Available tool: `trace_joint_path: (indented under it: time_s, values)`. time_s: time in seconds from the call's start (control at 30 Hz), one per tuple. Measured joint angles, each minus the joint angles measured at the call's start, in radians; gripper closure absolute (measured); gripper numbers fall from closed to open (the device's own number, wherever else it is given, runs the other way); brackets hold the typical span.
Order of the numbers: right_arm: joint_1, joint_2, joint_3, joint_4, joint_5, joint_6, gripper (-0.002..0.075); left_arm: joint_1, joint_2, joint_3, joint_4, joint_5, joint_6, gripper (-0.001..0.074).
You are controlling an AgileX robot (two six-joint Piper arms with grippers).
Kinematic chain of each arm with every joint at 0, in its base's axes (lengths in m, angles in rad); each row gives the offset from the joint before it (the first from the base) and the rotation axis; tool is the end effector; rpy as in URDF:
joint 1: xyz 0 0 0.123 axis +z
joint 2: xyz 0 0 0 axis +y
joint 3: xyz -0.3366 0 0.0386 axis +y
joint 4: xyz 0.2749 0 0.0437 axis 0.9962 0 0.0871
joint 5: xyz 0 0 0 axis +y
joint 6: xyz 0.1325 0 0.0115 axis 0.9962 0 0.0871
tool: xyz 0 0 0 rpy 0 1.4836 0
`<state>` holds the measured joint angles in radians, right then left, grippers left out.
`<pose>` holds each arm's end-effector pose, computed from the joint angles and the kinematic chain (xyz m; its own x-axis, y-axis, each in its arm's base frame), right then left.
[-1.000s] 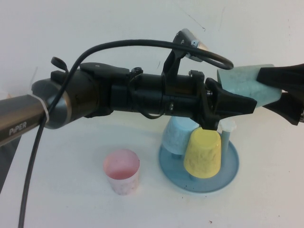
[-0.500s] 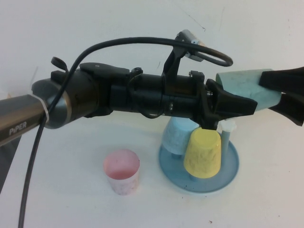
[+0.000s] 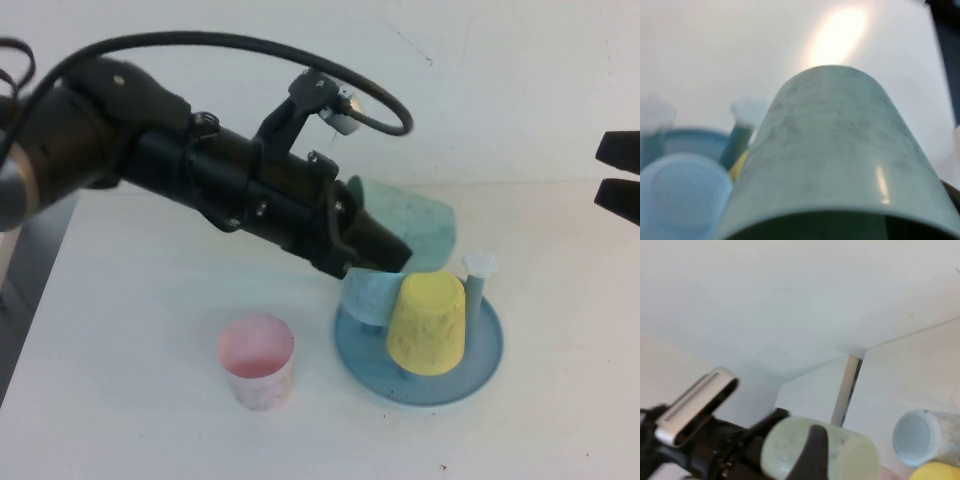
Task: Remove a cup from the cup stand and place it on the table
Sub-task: Place the cup on the table
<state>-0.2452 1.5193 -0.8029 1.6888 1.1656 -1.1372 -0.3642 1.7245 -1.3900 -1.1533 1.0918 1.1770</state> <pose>0.3283 0.0430 0.2944 -0.7403 0.4649 -0.4856 -0.3177 0.3947 0.8622 0.3459 -0.2474 0.3393 -0.4422 0.3963 -0.8046 0.8957 0.2414 -0.3733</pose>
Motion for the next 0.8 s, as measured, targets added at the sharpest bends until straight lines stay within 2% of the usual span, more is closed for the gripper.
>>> trace_joint_path:
  time_s: [0.13, 0.23, 0.33, 0.57, 0.7, 0.8]
  values:
    - [0.0, 0.0, 0.0, -0.038, 0.0, -0.041, 0.0034, -0.064, -0.11, -0.111, 0.504, 0.008, -0.368, 0.0715]
    - [0.0, 0.0, 0.0, -0.051, 0.0, -0.063, 0.0034, -0.147, -0.147, -0.22, 0.864, 0.098, -0.61, 0.0715]
    - [0.0, 0.0, 0.0, -0.051, 0.0, -0.069, 0.0034, -0.23, -0.154, -0.268, 1.077, 0.14, -0.787, 0.0715]
    - [0.0, 0.002, 0.0, -0.102, 0.0, -0.071, 0.0034, -0.327, -0.146, -0.216, 1.211, 0.152, -0.91, 0.0715]
    - [0.0, 0.002, 0.0, -0.117, 0.0, -0.071, 0.0034, -0.309, -0.146, -0.119, 1.316, 0.152, -0.974, 0.0716]
    - [0.0, 0.002, 0.0, -0.134, 0.0, -0.073, 0.0034, -0.246, -0.146, -0.061, 1.311, 0.152, -0.978, 0.0716]
